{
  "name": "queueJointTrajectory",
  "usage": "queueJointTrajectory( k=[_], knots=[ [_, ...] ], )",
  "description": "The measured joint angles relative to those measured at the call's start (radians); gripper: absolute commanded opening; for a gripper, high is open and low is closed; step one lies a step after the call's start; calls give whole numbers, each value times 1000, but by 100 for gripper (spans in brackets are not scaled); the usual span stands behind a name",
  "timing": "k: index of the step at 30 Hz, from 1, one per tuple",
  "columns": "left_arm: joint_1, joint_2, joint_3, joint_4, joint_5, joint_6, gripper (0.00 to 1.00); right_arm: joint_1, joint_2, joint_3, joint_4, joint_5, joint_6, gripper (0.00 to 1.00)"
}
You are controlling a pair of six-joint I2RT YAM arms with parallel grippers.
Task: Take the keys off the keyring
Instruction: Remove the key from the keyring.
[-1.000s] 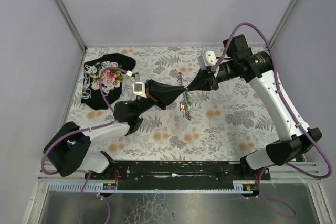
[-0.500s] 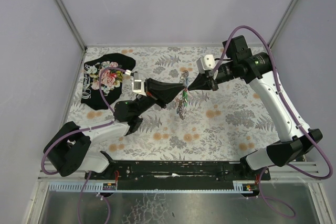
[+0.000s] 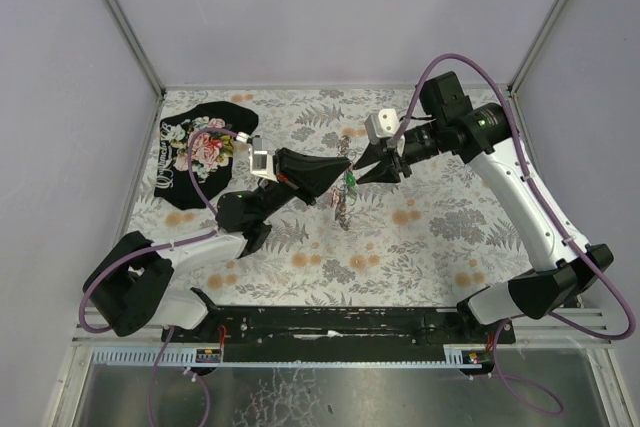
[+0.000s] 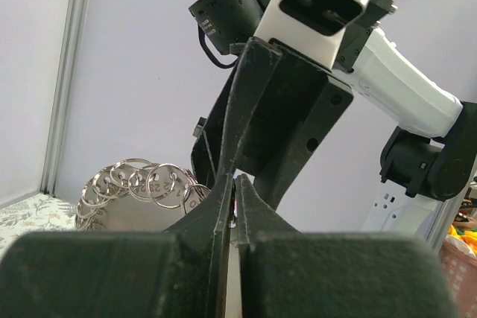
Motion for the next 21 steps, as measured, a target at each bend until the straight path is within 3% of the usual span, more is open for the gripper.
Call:
queueJointTrajectory(
  k=[6, 21],
  knots=[
    [1, 0, 0, 0, 2, -7, 0, -56, -4, 6, 13, -50, 85, 39],
    [1, 0, 0, 0, 33, -32, 0, -60, -5, -35, 171, -194, 298, 32]
  ],
)
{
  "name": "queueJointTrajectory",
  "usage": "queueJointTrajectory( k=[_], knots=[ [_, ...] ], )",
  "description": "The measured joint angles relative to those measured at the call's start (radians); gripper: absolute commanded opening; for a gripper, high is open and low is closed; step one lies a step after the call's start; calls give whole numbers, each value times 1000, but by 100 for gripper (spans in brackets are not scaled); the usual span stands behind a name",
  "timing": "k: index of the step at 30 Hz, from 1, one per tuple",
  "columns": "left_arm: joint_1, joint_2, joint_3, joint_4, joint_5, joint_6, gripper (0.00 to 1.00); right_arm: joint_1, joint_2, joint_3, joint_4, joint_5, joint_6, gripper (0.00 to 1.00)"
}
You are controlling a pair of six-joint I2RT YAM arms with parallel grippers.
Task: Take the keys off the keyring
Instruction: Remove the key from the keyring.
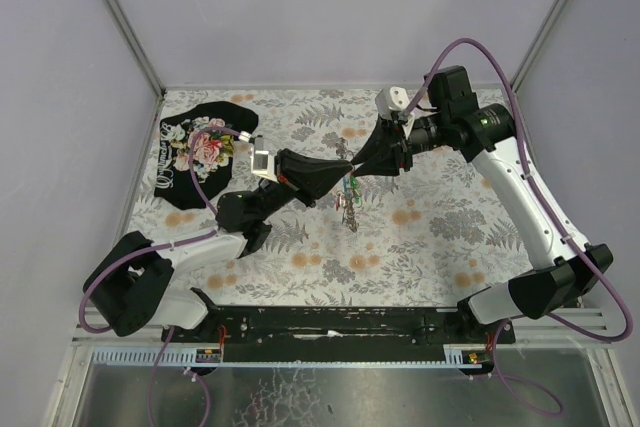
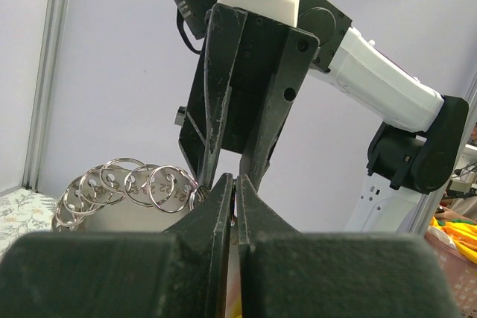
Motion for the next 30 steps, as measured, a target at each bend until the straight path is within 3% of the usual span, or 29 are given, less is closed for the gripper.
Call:
queueJointTrajectory(
  k=[7, 13, 18, 22, 30],
  knots=[
    [0, 5, 0, 2, 3, -3, 0, 0, 0, -39, 50, -14, 47, 24],
    [0, 7, 1, 2, 2, -8, 0, 0, 0, -49, 60, -16, 59, 5],
    [2, 7, 1, 3, 3, -12, 1, 0, 0, -49, 60, -14, 59, 0],
    [6, 11, 1, 3, 11, -21, 25, 0, -1, -48, 48, 2, 57, 0],
    [64, -49, 0, -59, 88, -13, 41, 0, 6, 24, -127, 168, -59, 0]
  ],
)
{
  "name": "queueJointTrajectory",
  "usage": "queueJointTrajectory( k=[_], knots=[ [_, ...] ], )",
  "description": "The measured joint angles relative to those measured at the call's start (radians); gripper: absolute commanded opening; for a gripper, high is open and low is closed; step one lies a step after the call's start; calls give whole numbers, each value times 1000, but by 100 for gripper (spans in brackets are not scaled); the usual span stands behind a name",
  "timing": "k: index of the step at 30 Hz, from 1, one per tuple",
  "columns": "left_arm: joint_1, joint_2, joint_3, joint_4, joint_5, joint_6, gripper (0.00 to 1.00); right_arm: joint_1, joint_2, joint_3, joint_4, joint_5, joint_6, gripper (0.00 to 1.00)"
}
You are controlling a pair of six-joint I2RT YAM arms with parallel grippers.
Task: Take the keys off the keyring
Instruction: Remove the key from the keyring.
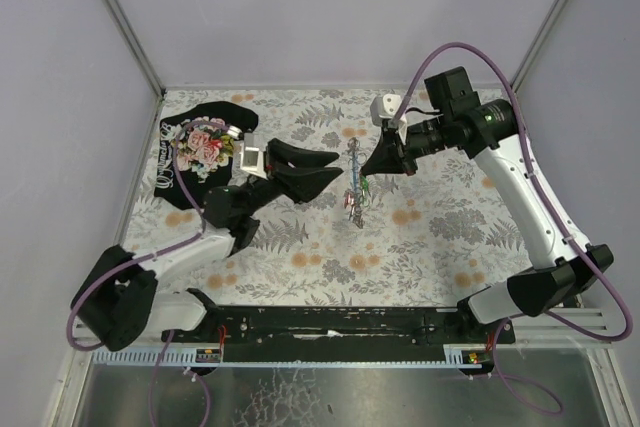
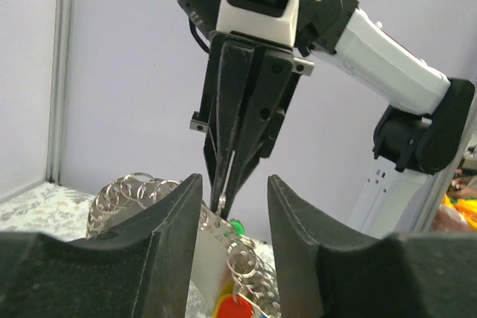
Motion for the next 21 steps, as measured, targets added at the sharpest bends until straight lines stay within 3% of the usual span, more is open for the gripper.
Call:
queueJointTrajectory(
  k=[5, 11, 16, 21],
  knots=[
    [14, -151, 16, -271, 111, 176, 42, 10, 39, 119, -183, 163, -133, 0],
    [-3, -207, 34, -588, 164, 453, 44, 99, 101, 181, -342, 443, -221, 0],
    [-97, -189, 3, -647, 110, 631, 44, 158, 146, 189, -411, 668, -232, 0],
    [-196, -90, -14, -585, 14, 724, 41, 192, 154, 189, -426, 771, -229, 0]
  ],
)
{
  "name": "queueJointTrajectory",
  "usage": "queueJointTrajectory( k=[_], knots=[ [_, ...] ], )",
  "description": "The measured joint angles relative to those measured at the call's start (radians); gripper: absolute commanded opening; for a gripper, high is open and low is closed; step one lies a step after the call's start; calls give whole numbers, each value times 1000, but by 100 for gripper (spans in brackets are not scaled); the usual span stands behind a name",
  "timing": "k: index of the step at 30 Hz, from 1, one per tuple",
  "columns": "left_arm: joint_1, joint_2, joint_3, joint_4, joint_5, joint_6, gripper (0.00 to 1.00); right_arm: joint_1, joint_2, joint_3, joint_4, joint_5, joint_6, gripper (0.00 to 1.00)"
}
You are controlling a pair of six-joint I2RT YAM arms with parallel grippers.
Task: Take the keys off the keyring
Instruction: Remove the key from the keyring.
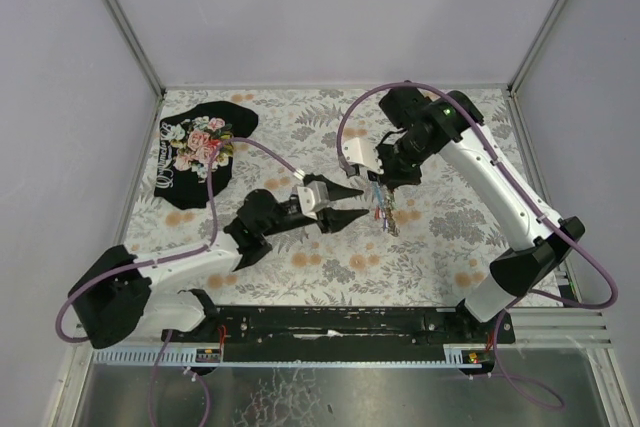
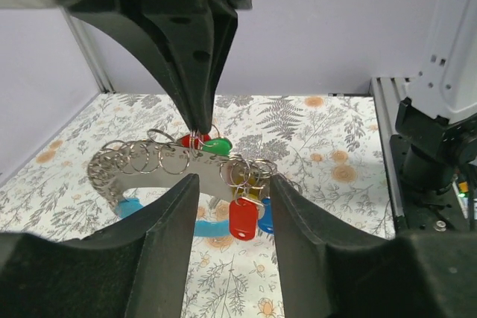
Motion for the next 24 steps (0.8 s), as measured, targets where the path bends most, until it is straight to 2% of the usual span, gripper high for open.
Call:
queueJointTrajectory(
  k=[10, 24],
  knots=[
    [-49, 188, -5, 207, -140, 35, 33, 18, 27, 0, -9, 43, 5, 0],
    [-49, 271, 6, 340, -153, -3, 31, 19, 27, 0, -10, 32, 6, 0]
  ],
)
